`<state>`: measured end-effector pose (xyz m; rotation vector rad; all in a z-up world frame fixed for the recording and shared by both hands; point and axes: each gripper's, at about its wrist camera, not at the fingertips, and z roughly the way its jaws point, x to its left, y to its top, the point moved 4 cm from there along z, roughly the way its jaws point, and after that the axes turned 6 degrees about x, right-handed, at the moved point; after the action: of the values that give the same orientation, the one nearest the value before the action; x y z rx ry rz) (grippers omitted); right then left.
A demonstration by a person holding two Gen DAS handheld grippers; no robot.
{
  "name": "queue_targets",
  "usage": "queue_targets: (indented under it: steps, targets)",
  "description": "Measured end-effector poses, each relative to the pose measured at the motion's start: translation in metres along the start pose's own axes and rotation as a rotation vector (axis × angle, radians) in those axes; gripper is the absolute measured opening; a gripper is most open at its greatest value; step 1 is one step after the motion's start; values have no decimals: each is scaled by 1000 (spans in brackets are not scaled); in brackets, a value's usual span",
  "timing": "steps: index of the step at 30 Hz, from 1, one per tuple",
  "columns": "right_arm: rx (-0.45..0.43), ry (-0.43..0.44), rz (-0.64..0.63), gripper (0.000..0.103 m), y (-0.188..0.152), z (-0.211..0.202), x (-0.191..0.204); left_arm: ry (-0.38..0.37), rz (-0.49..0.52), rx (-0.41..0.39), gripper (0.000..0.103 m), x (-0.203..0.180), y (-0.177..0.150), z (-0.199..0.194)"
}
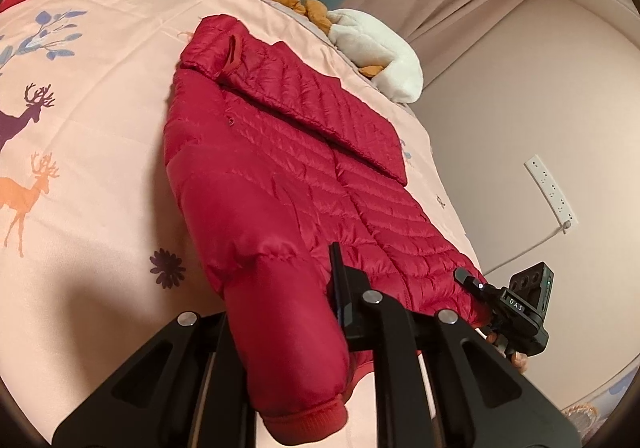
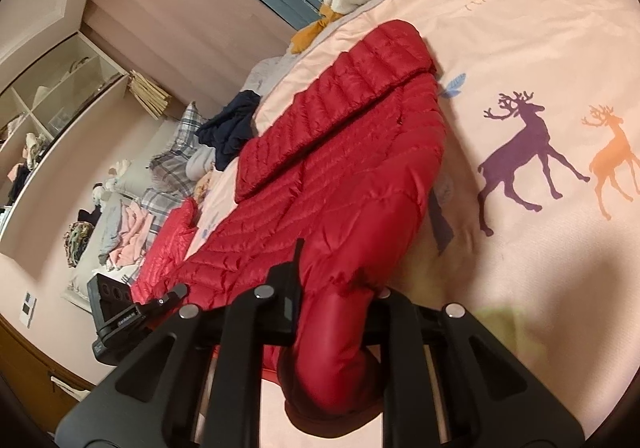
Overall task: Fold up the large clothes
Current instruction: 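Close both tools on the jacket hem, then lift the hem with both tools and fold it toward the collar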
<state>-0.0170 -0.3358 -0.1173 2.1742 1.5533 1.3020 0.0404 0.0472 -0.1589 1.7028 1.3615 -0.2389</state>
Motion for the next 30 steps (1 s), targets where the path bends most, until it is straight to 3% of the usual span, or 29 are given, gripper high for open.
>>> queue_targets:
  steps: [14,30]
  targets:
    - [-3,39,-35,14,1,-17,12,-37,57,0,12,-14,6,-5]
    - [3,72,-67,14,-2,-30,23,-7,67,9,12,-13,11,-4]
